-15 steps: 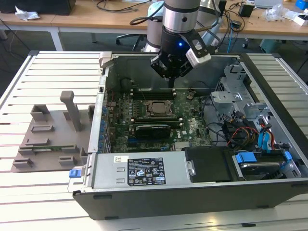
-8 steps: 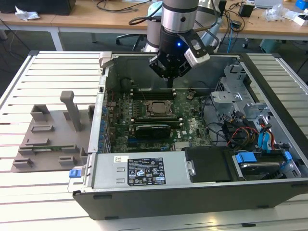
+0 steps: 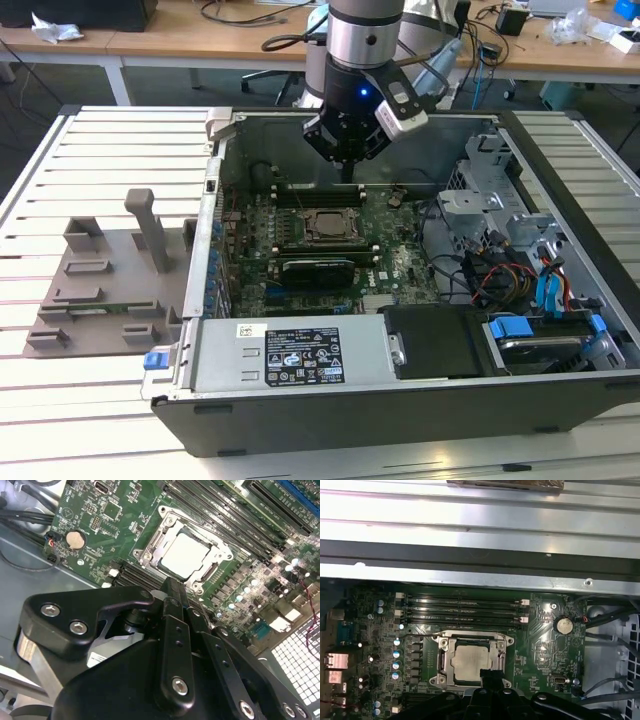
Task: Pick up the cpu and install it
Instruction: 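Install the first cpu locking lever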
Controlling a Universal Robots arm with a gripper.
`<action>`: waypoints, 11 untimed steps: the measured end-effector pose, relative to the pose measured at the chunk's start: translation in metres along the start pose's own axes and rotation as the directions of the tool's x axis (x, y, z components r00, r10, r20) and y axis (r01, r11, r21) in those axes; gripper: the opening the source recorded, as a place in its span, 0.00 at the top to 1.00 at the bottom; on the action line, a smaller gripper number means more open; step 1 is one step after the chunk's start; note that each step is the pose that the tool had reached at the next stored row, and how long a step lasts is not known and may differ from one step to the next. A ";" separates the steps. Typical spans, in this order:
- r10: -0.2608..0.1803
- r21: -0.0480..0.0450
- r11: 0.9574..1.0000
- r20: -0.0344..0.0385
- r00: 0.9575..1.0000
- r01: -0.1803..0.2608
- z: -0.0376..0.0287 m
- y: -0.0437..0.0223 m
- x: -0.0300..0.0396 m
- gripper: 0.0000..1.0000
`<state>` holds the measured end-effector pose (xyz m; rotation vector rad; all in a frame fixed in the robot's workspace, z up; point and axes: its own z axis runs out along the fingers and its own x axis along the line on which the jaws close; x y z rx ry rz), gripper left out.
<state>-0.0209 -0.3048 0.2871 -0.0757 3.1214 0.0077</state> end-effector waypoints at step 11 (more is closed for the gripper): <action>0.000 0.000 1.000 0.000 1.000 0.000 -0.0004 0.0009 0.0184 0.89</action>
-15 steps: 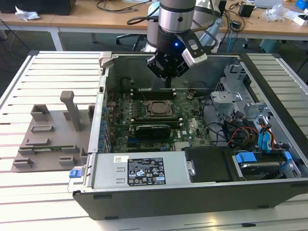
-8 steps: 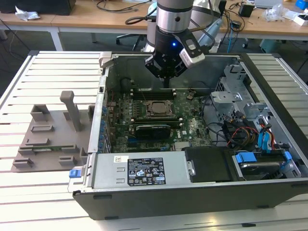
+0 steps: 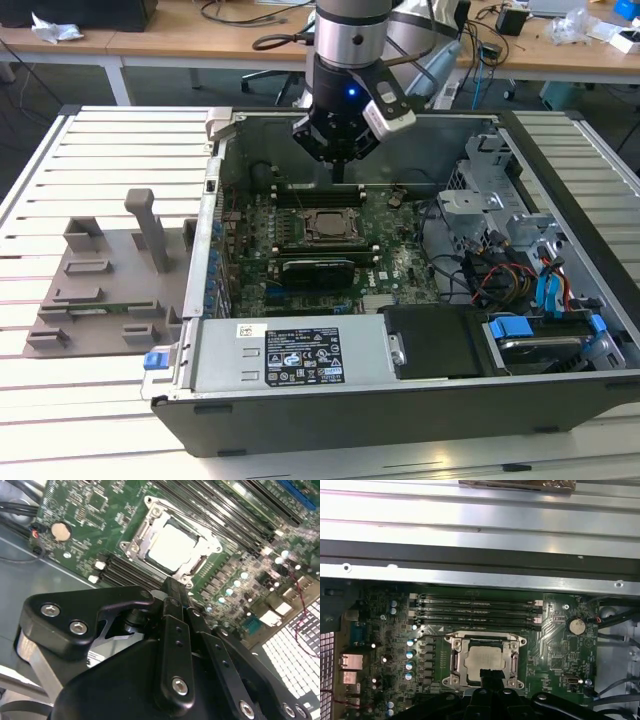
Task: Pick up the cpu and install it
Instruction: 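Install the first cpu locking lever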
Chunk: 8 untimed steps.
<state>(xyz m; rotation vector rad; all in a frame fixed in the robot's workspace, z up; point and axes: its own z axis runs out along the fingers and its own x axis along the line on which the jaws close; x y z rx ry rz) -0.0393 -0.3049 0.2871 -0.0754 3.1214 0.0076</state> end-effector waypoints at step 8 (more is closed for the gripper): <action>0.000 0.000 1.000 0.000 1.000 0.000 0.0023 0.0027 0.0243 0.89</action>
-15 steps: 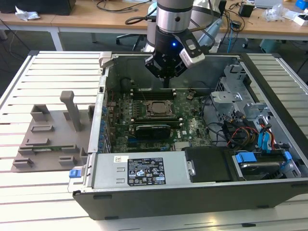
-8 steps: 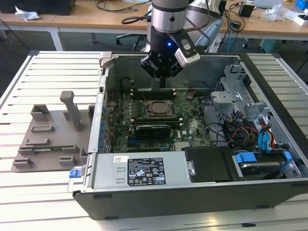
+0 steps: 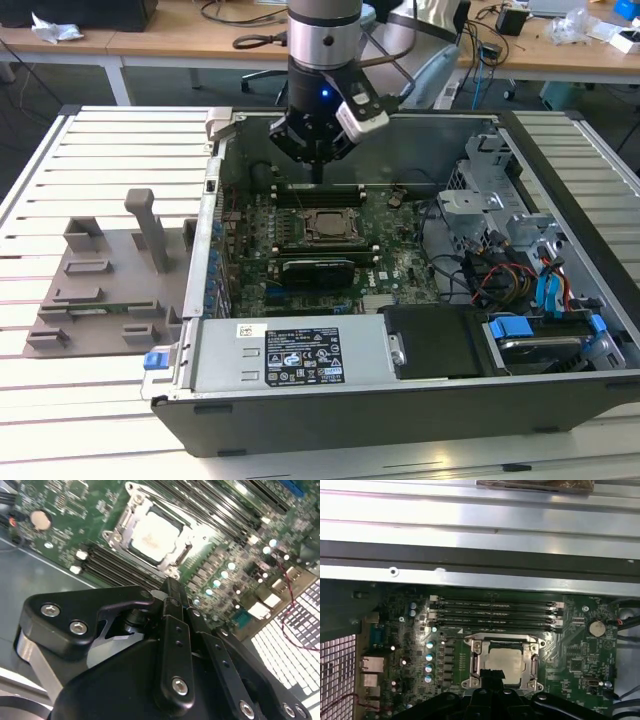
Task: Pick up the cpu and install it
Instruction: 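Install the first cpu locking lever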
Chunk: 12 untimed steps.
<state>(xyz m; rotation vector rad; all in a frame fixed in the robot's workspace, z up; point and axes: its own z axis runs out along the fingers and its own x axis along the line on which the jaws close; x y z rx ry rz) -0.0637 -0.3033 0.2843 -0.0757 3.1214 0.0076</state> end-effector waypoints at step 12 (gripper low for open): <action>0.000 0.000 1.000 0.000 1.000 0.000 0.0070 0.0159 0.0388 0.89</action>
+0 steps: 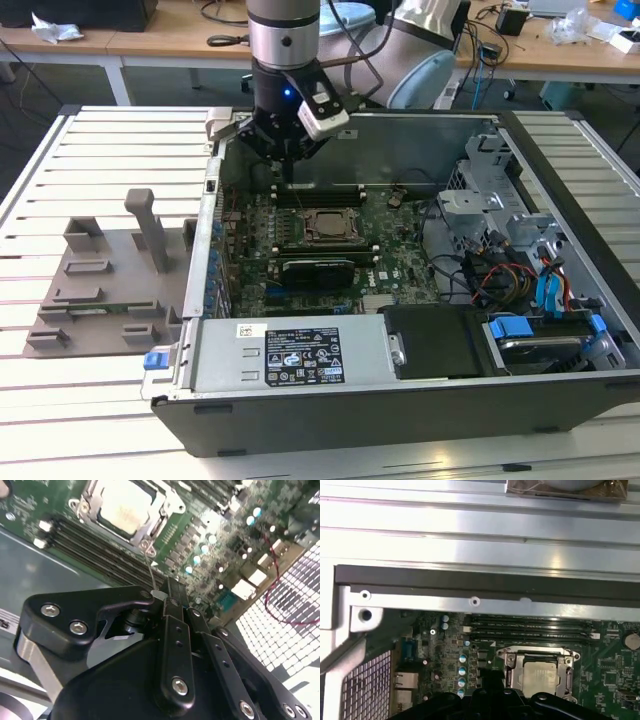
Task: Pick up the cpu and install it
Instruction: 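Install the first cpu locking lever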
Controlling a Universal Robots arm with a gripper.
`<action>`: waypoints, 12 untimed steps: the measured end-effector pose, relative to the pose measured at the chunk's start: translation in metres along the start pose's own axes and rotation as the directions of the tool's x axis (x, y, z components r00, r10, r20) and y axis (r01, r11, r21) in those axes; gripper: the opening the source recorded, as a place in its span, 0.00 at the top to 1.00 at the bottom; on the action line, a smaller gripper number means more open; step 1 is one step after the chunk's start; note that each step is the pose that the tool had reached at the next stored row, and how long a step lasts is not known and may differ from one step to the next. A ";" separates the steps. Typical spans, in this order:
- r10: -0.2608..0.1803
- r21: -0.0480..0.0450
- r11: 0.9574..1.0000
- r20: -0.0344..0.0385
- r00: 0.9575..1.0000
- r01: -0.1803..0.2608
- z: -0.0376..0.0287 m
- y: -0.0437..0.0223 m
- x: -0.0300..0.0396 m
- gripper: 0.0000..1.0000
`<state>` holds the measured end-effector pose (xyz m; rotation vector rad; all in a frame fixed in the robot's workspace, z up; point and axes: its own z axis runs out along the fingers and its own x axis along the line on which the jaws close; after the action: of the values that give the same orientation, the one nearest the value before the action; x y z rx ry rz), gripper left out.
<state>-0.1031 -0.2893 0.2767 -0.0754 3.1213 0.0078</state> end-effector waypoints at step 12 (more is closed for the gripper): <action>-0.002 0.000 1.000 0.000 1.000 0.002 0.0133 0.0098 0.0083 0.89</action>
<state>-0.1116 -0.2799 0.2633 -0.0787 3.1215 0.0074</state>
